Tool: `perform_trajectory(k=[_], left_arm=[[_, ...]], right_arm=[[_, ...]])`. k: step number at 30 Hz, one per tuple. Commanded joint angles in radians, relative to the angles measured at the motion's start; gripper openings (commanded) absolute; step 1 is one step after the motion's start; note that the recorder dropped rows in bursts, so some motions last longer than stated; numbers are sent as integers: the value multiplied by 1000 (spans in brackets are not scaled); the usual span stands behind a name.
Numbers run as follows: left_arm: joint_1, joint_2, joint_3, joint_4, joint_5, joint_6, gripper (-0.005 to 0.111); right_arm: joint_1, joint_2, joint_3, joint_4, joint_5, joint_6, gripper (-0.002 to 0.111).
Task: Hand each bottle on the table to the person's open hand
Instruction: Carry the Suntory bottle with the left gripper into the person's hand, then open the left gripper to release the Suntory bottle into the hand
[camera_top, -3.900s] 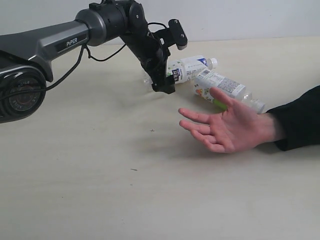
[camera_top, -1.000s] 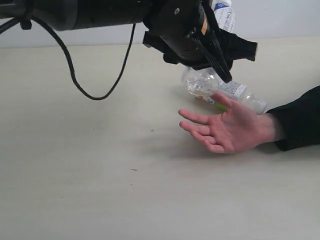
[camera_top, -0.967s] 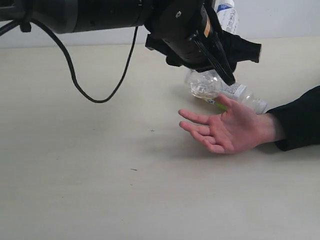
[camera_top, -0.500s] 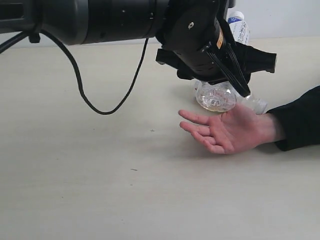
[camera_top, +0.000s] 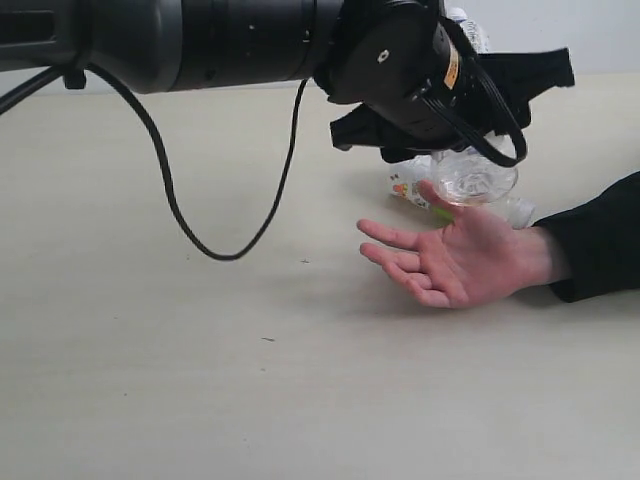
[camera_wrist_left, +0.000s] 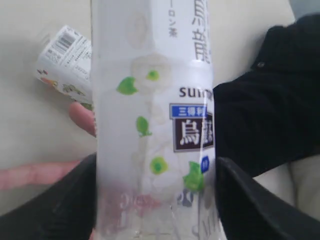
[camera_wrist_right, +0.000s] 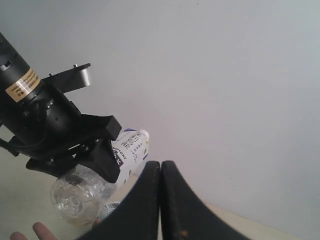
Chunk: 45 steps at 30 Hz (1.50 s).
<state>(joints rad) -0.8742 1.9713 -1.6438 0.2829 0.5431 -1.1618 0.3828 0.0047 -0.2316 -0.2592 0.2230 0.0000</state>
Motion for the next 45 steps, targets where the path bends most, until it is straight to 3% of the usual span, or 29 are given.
perform_trajectory(k=[1,6,11,16,20,29,45], left_arm=[[-5,-5,4,-57,-17,-152,0],[-5,-5,4,-90,-90,-161,0],[-30,-4,4,-141,-70,-176,0],[-115,21,4,155,5,-450,0],[-162,28,2,305,190,-576,0],[-167,63,2,304,240,-603,0],[-178,193,2,211,139,-711,0]], right_arm=[[1,-5,4,-4,-4,0,0],[1,-5,4,-4,-4,0,0],[1,-5,4,-4,-4,0,0],[1,-5,4,-4,-4,0,0],[1,-5,4,-4,-4,0,0],[1,-5,4,-4,-4,0,0],[1,-5,4,-2,-4,0,0]])
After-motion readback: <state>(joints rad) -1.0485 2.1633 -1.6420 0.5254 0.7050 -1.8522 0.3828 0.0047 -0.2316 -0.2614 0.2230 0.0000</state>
